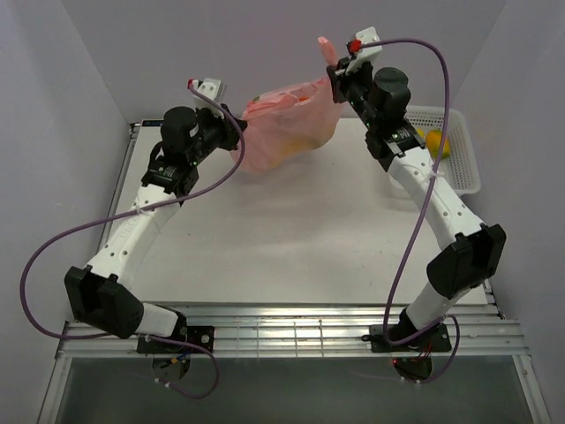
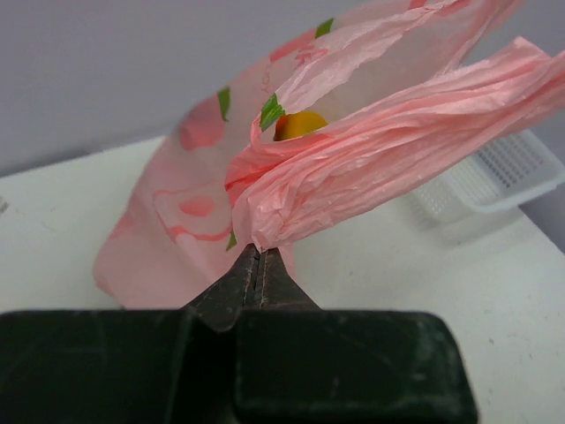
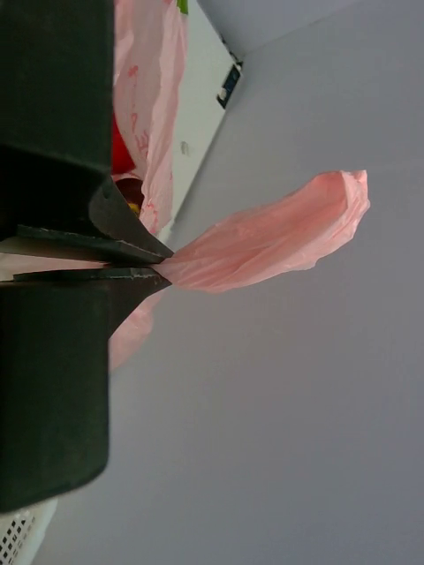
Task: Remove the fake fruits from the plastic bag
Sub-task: Untie the plastic bag at the center of the board.
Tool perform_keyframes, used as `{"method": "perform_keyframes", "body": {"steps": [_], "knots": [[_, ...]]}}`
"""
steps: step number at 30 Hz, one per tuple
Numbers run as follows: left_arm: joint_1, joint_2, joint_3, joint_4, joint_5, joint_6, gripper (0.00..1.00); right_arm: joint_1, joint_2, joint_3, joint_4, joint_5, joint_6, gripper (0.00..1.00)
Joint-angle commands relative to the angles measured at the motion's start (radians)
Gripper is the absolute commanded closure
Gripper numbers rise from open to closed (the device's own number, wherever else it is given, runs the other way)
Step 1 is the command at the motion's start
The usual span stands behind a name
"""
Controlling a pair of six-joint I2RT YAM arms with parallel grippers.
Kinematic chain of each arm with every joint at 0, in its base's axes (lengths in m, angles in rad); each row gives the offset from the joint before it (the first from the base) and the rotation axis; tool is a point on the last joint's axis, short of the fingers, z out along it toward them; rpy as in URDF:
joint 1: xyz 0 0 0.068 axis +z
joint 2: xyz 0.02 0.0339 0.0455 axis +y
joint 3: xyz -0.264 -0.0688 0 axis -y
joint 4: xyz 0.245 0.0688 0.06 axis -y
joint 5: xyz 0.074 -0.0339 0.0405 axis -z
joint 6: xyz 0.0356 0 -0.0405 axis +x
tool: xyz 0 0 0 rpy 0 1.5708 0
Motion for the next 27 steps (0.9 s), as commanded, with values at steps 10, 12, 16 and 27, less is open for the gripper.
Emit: {"method": "perform_keyframes", "body": {"steps": [10, 12, 16, 27], "knots": [[-0.049, -0.328, -0.733, 0.250, 0.177, -0.152, 1.00, -0.011, -0.244, -0.817, 0.325, -0.400, 0.057, 0.92], [-0.060, -0.360, -0.773, 0.221, 0.180, -0.197, 1.00, -0.011, -0.272, -0.861, 0.302, -0.401, 0.081, 0.92], [-0.115, -0.484, -0.804, 0.050, 0.145, -0.246, 0.96, -0.009, -0.353, -0.978, 0.282, -0.382, 0.138, 0.89], [-0.162, -0.596, -0.819, -0.038, 0.117, -0.340, 1.00, 0.040, -0.595, -0.952, -0.152, -0.328, 0.189, 0.10]]}}
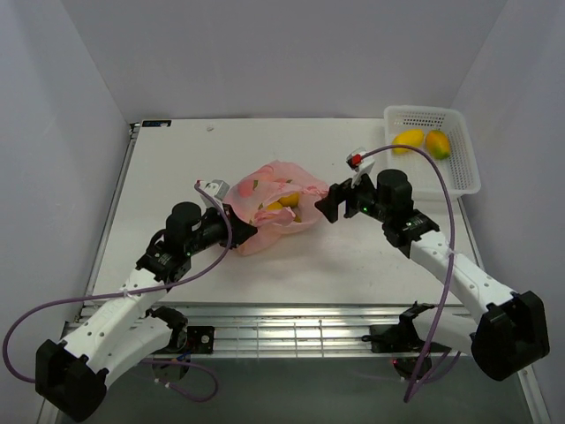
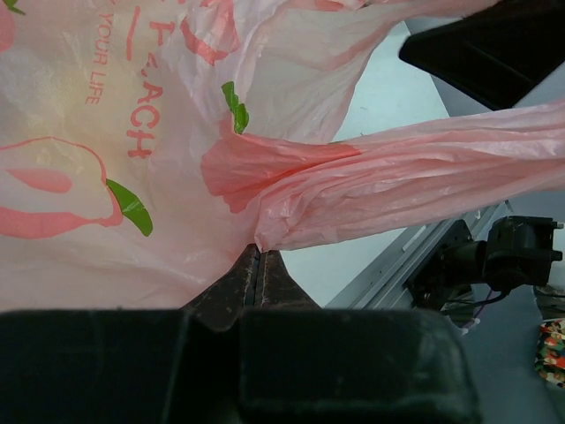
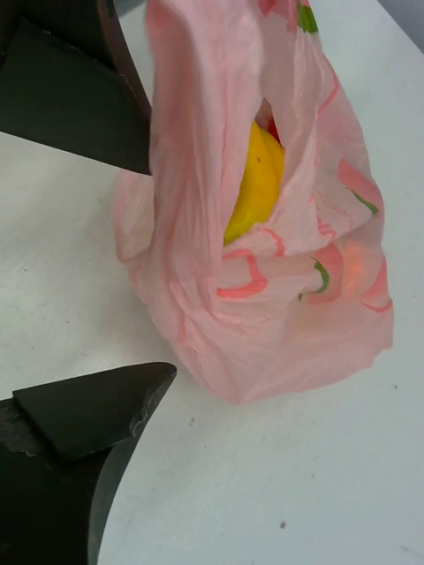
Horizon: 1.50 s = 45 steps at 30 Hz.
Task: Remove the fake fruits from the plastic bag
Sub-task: Untie the plastic bag at the center of the board, then take out the fake fruit from the plastic bag.
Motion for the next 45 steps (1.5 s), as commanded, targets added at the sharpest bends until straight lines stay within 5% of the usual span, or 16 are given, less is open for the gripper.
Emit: {"method": "perform_keyframes", "body": {"steps": [1, 8, 13, 32, 45], "knots": [[-0.007, -0.014, 0.003, -0.025, -0.012, -0.016, 1.00, 0.046, -0.090, 0.058, -0.196, -0.013, 0.029, 0.10], [-0.015, -0.023, 0.009, -0.021, 0.015, -0.004, 1.00, 0.132, -0.291, 0.071, -0.380, -0.103, 0.136, 0.10], [-0.018, -0.068, -0.006, -0.016, 0.011, -0.008, 1.00, 0.230, -0.294, 0.071, -0.325, -0.214, 0.225, 0.10], [-0.027, -0.074, -0.020, -0.024, 0.005, -0.010, 1.00, 0.363, 0.176, 0.298, -0.288, 0.423, 0.261, 0.10], [-0.030, -0.056, -0.034, 0.005, 0.057, -0.013, 1.00, 0.409, 0.392, 0.315, -0.075, 0.411, 0.244, 0.10]]}}
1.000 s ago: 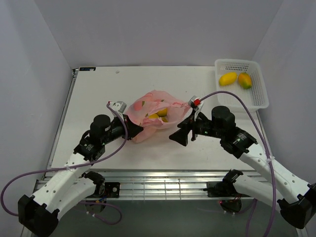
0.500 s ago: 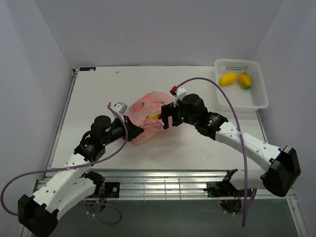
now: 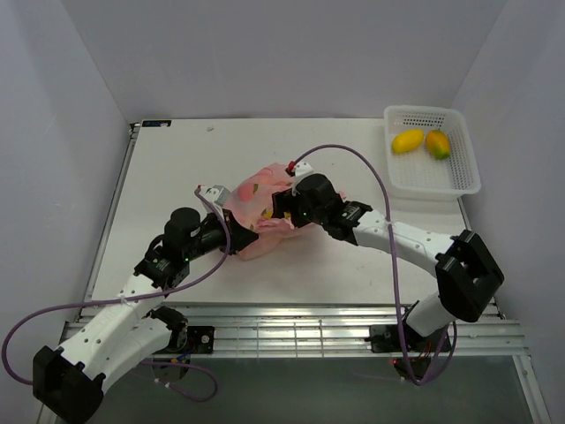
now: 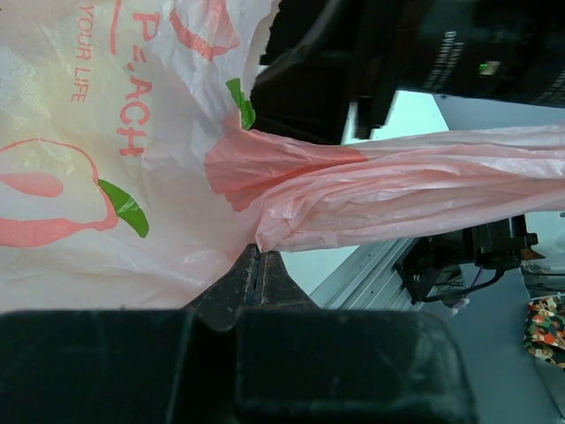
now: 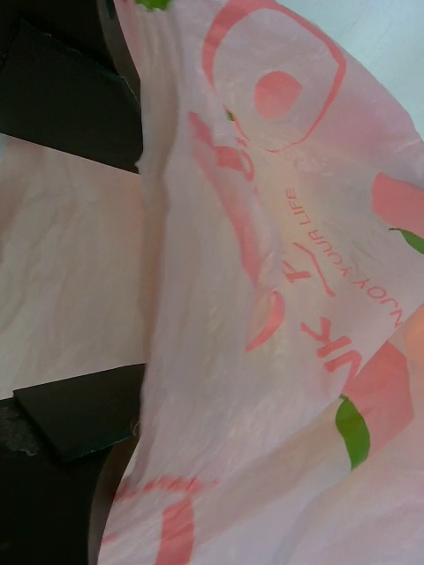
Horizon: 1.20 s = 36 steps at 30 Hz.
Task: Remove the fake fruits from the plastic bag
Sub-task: Take out the fake fruit from the plastic bag.
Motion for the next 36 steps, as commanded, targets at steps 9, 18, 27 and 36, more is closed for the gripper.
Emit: {"method": "perform_keyframes", "body": {"steps": [9, 18, 27, 36], "knots": [[-0.008, 0.005, -0.017, 0.042, 0.045, -0.006, 1.00, 0.029, 0.212, 0.033, 0.313, 0.088, 0.002, 0.10], [-0.009, 0.015, -0.022, 0.042, 0.044, -0.009, 1.00, 0.038, 0.332, 0.071, 0.316, 0.122, 0.084, 0.10], [-0.011, 0.030, -0.021, 0.040, 0.038, -0.011, 1.00, 0.133, 0.431, 0.166, 0.173, 0.376, 0.244, 0.09], [-0.012, 0.016, -0.017, 0.023, 0.018, -0.014, 1.00, 0.138, 0.490, 0.219, -0.033, 0.594, 0.272, 0.10]]}}
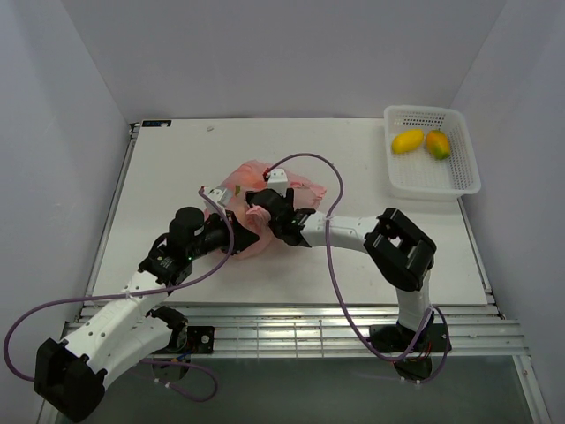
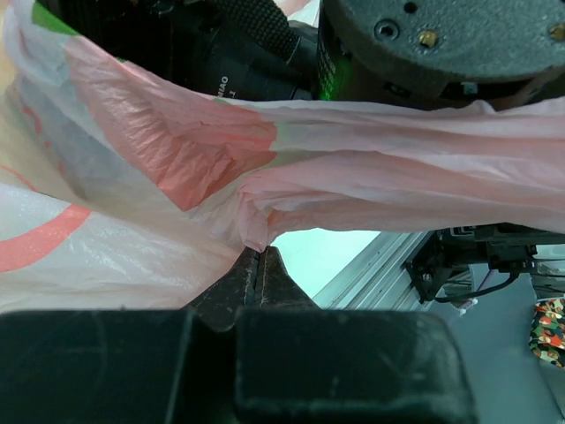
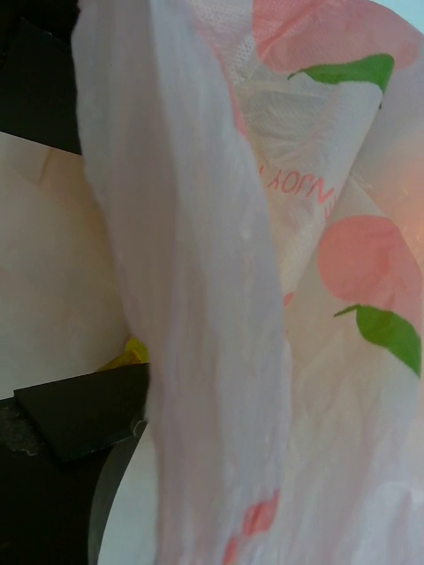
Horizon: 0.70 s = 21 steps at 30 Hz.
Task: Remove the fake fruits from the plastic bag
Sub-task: Take out the fake fruit from the plastic bag.
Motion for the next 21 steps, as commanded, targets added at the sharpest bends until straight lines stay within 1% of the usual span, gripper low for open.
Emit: {"method": "perform_keyframes", "body": {"steps": [1, 3, 6, 7, 9, 10, 15, 18, 20, 21], "knots": [[-0.011, -0.026, 0.001, 0.003, 0.014, -0.010, 1.00, -0.015, 0.042, -0.014, -0.187, 0.164, -0.023, 0.10], [-0.011, -0.026, 0.004, -0.007, 0.003, -0.009, 1.00, -0.017, 0.021, -0.024, -0.187, 0.157, -0.049, 0.10], [-0.011, -0.037, 0.005, -0.015, -0.014, -0.010, 1.00, -0.029, -0.015, -0.051, -0.178, 0.094, -0.149, 0.10], [-0.011, -0.040, 0.005, -0.017, -0.019, -0.012, 1.00, -0.037, -0.026, -0.059, -0.164, 0.033, -0.213, 0.10], [-0.011, -0.048, 0.005, -0.020, -0.031, -0.012, 1.00, -0.056, -0.056, -0.091, -0.160, -0.001, -0.241, 0.10], [-0.011, -0.049, 0.005, -0.021, -0.037, -0.013, 1.00, -0.064, -0.067, -0.105, -0.138, -0.044, -0.261, 0.10], [-0.011, -0.045, 0.009, -0.031, -0.051, -0.012, 1.00, -0.124, -0.119, -0.157, -0.123, -0.093, -0.340, 0.10], [-0.011, -0.043, 0.010, -0.027, -0.051, -0.010, 1.00, -0.158, -0.124, -0.165, -0.104, -0.118, -0.383, 0.10], [-0.011, -0.040, 0.013, -0.027, -0.051, -0.009, 1.00, -0.176, -0.113, -0.162, -0.094, -0.167, -0.397, 0.09], [-0.011, -0.037, 0.013, -0.027, -0.048, -0.009, 1.00, -0.179, -0.101, -0.160, -0.079, -0.222, -0.432, 0.09]]}}
